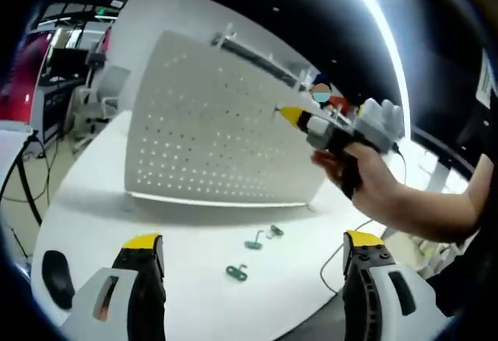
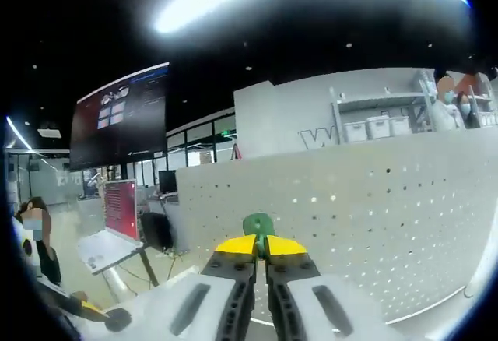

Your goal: Insert the hook assembly into the mounting plate slot until the hook locks in place.

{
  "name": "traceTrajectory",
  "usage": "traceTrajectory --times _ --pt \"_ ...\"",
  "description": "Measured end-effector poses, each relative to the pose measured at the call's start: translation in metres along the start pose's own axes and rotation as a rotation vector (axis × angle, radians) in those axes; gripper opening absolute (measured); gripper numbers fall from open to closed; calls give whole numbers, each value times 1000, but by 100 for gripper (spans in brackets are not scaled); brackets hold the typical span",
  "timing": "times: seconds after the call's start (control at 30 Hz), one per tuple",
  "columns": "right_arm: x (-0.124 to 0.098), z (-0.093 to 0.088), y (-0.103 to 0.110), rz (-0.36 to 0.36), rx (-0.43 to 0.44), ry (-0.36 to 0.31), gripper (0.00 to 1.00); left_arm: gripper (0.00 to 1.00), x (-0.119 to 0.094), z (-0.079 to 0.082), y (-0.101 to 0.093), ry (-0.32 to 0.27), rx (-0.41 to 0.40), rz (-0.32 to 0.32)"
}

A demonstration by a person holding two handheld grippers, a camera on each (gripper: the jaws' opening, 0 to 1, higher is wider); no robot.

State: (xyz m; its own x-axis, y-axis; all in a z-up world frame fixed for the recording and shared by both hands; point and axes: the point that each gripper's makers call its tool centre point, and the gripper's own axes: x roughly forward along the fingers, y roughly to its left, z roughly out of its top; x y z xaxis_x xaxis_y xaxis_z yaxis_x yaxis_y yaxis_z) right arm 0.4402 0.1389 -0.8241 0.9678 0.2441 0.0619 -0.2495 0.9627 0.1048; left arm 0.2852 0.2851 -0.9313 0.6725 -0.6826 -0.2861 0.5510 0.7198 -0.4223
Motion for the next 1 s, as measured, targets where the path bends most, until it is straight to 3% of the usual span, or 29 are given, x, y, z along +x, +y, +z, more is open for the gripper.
traceTrajectory --times 0.57,0.77,0.83,0.9,1.0 --pt "35 26 -46 -134 -57 -91 0 92 5 -1 10 26 -14 5" --pt "38 29 -77 -205 -40 -112 0 91 4 -2 16 30 -25 15" --pt "40 30 -78 -198 -32 -120 0 91 4 -3 17 32 -27 18" --pt "42 33 -70 -177 -98 -131 0 93 3 -5 20 39 -24 23" --pt "43 34 -66 -178 -90 -142 0 93 2 -8 24 50 -18 31"
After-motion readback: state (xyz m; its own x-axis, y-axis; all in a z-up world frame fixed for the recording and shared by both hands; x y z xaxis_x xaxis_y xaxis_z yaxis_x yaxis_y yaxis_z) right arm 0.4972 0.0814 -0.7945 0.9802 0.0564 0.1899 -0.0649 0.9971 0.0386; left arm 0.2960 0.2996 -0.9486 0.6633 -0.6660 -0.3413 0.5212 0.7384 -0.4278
